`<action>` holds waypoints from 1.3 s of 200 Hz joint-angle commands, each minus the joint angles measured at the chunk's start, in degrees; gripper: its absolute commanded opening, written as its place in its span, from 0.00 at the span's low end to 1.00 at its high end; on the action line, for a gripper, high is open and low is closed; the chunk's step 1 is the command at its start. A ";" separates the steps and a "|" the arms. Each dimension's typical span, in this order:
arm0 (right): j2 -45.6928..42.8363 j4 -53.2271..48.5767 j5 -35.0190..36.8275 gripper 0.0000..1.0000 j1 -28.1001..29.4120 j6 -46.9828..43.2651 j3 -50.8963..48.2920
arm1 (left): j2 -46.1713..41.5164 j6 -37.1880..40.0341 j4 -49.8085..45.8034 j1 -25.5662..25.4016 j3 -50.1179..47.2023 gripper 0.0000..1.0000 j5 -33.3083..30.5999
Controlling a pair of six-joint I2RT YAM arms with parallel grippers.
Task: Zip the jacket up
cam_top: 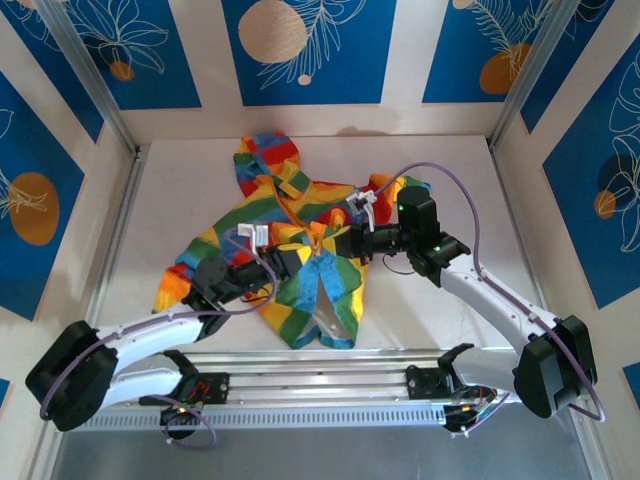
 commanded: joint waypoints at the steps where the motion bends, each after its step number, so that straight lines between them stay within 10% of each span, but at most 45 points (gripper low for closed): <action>1: 0.64 0.28 -3.09 0.00 -0.87 -0.63 1.33 | -2.57 4.01 -9.17 -0.66 1.49 0.00 2.59; 60: 0.74 1.48 -1.84 0.00 -0.70 0.43 -0.43 | -5.31 5.36 -21.33 -0.65 5.09 0.00 4.38; 83: 0.75 2.82 -1.44 0.00 -0.20 1.26 -1.98 | -7.32 4.40 -24.04 -0.40 5.11 0.34 3.09; 124: -0.12 2.94 -0.64 0.00 0.36 1.61 -3.66 | -12.93 -2.33 -29.05 0.43 4.00 0.55 -0.99; 260: 0.26 4.32 -1.59 0.00 1.14 4.51 -7.37 | -5.85 -19.45 -23.13 -0.80 1.35 0.37 -0.73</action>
